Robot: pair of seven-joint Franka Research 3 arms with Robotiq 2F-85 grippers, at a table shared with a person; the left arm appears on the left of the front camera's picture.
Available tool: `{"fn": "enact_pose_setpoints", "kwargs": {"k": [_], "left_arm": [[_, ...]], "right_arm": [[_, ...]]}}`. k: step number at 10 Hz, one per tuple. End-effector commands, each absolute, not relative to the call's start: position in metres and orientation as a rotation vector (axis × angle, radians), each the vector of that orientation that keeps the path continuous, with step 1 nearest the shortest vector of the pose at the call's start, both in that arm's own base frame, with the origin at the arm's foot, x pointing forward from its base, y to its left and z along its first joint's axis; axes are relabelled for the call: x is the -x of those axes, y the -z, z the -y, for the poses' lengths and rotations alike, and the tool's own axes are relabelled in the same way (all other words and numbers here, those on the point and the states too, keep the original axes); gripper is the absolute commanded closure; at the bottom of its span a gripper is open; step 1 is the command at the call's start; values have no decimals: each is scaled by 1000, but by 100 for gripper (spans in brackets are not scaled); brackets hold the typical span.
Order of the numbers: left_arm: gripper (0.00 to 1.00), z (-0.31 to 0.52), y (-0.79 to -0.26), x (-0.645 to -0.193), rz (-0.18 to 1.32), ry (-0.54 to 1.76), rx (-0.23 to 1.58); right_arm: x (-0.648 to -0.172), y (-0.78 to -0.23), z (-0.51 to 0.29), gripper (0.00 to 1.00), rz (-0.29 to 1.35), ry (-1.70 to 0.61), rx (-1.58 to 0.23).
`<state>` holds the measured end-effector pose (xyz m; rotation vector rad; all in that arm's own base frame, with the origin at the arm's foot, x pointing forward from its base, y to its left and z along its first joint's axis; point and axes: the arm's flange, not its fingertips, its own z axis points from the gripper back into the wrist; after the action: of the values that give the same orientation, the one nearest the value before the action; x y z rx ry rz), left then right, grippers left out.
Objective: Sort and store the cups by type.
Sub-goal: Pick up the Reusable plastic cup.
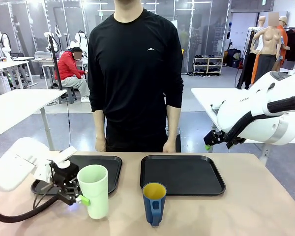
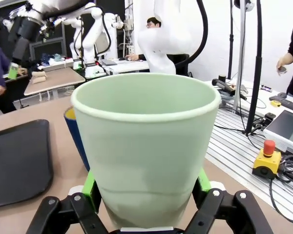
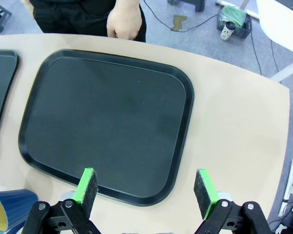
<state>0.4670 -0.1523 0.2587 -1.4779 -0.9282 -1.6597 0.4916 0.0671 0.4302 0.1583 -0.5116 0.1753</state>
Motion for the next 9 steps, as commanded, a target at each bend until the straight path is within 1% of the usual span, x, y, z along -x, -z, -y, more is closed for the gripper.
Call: {"fn": "enact_pose_setpoints", "kwargs": {"k": [1,7,8,9], "left_arm": [[82,124,-265,-444,1006,1696,1455],[82,87,-287,-437,1039,1665,1409],[82,99,-296,-453,1003,1621,1411],[82,99,-296,-453,1003,1621,1411]], "right_arm": [[-491,-431,-66,0,514,-173,-163],[-491,-431,-66,0,514,-173,-163],[-491,-431,-66,0,514,-173,-163],[-491,-431,-66,0,514,-173,-163]]}}
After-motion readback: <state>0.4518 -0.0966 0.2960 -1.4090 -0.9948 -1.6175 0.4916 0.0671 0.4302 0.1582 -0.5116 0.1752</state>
